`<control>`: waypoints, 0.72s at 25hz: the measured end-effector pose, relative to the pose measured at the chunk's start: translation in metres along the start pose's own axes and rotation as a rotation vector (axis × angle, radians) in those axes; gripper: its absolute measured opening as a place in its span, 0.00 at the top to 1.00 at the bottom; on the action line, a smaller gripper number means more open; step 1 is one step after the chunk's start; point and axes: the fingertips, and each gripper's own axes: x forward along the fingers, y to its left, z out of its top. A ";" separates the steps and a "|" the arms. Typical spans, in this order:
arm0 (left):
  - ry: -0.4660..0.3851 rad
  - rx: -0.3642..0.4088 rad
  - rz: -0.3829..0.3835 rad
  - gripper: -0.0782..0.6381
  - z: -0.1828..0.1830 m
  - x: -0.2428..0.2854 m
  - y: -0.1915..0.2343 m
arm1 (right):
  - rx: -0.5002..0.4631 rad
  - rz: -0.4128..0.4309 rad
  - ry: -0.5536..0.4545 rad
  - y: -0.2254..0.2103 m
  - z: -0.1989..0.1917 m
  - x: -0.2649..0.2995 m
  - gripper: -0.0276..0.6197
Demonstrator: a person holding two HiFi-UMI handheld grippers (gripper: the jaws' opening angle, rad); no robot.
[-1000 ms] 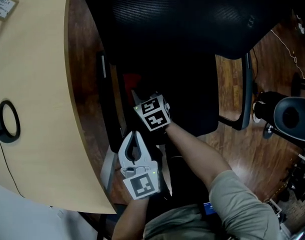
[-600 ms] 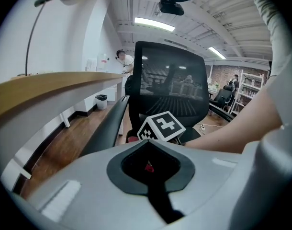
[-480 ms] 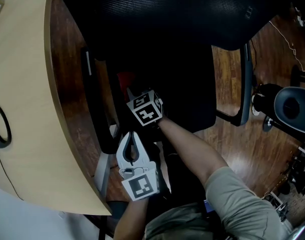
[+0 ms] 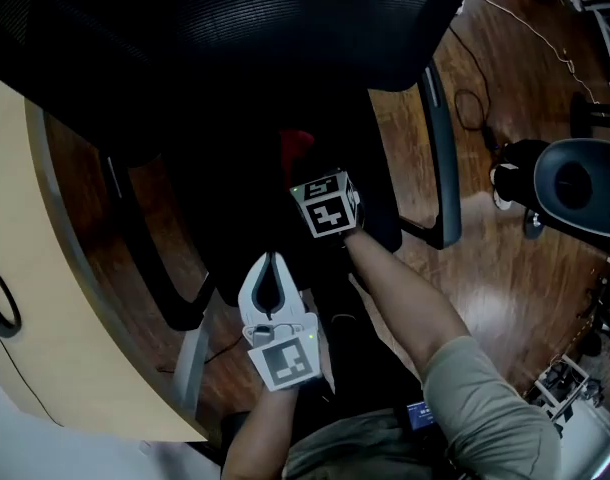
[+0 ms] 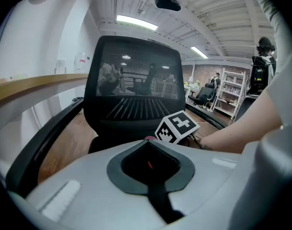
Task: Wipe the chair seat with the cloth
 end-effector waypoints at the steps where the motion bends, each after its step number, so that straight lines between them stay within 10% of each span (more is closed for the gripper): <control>1: 0.000 0.010 -0.015 0.88 0.001 0.004 -0.010 | 0.022 -0.026 0.000 -0.018 -0.003 -0.005 0.87; 18: 0.040 0.070 -0.093 0.88 -0.012 0.042 -0.089 | 0.238 -0.311 0.079 -0.174 -0.087 -0.052 0.87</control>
